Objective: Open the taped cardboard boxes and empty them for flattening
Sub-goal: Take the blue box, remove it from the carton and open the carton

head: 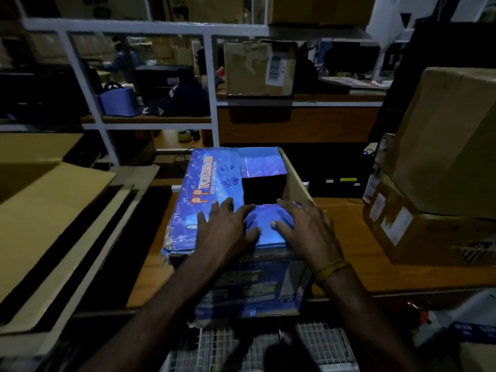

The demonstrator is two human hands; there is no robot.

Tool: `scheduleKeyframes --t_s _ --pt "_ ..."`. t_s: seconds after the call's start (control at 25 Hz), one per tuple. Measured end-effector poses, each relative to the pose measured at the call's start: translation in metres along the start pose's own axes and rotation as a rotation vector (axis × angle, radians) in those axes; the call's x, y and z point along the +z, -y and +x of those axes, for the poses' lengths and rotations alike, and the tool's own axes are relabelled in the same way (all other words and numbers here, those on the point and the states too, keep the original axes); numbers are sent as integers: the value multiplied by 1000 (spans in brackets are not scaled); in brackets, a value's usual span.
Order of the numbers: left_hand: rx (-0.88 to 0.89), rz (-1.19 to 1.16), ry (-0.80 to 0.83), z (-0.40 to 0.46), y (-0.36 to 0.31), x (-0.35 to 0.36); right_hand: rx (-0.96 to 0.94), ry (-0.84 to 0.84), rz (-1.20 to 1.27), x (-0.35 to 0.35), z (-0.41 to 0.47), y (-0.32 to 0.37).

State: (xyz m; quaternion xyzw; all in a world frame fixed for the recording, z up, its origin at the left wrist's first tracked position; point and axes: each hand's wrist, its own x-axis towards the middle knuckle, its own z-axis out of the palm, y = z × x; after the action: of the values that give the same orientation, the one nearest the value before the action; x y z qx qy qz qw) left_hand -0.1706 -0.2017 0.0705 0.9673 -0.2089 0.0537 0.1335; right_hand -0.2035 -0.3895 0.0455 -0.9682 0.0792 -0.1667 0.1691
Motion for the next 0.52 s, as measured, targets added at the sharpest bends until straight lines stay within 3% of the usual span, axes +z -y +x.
scheduleKeyframes --t_s 0.16,0.28,0.4,0.52 --pt "-83 -41 -43 -24 5 -2 -218 151 34 6 28 27" --pt "-98 -76 -91 -37 5 -7 -385 91 126 9 36 36" --pt "-46 -202 -400 -44 8 -14 -513 -34 327 13 37 47" --pt "29 -225 -770 -48 17 -28 -545 -27 530 12 39 77"
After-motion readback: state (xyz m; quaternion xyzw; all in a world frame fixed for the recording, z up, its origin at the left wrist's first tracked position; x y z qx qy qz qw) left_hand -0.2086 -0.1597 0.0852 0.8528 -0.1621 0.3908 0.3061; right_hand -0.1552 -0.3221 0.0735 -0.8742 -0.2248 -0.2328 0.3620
